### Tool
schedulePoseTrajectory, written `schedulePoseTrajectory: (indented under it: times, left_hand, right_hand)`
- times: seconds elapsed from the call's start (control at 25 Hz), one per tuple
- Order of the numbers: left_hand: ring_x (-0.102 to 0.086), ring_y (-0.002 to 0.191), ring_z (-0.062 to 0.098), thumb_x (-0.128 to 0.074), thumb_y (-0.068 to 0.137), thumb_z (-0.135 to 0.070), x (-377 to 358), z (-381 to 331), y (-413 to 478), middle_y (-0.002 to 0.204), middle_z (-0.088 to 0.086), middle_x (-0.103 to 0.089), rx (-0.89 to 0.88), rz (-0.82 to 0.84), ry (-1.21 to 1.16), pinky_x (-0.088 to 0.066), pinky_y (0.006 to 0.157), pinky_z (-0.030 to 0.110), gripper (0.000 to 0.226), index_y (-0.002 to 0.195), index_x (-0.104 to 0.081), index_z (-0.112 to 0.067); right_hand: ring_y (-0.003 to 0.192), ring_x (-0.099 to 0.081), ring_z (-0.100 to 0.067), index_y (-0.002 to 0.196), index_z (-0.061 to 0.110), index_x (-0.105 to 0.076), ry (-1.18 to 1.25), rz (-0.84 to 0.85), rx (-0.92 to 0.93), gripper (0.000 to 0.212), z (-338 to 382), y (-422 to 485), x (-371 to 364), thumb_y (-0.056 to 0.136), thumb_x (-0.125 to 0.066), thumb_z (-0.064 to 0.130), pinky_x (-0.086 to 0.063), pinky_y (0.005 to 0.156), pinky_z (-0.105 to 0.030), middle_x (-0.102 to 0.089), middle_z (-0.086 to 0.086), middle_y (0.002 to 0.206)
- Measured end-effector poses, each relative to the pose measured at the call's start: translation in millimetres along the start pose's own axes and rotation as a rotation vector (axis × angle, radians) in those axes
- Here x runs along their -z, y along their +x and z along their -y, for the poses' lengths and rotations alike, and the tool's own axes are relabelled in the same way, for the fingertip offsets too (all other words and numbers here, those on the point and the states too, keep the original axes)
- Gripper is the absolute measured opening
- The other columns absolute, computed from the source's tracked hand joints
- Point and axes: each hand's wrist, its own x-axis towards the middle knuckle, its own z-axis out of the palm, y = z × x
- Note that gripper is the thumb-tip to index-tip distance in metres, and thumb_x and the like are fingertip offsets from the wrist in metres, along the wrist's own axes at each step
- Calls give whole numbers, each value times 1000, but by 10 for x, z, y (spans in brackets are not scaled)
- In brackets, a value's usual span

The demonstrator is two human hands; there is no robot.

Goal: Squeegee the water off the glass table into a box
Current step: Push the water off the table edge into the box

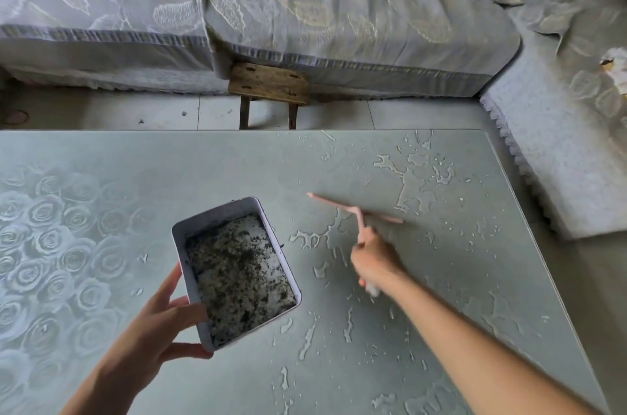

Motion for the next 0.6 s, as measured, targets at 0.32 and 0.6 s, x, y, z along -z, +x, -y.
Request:
schedulePoseTrajectory:
  times: [0.32,0.6]
  left_hand:
    - [-72,81,29,-70,60,2,346,225,-50,97,9,-73,30,-43,2,-58,54,47,89,125,-47,-54]
    - [-71,86,32,-67,69,5,769,506,-183,104,9,-73,53,-79,16,-57,57,50,82,117,-51,-60]
  right_hand:
    - [35,-56,-17,102,28,-50,-88,171,248,19,451,-288,182,91,-35,23,-36,30,-17,-62,-5,62]
    - [35,-52,-16,95,30,-38,-106,180,317,17,1063,165,-224,89,-35,14,-34,32,-16,-56,-8,76]
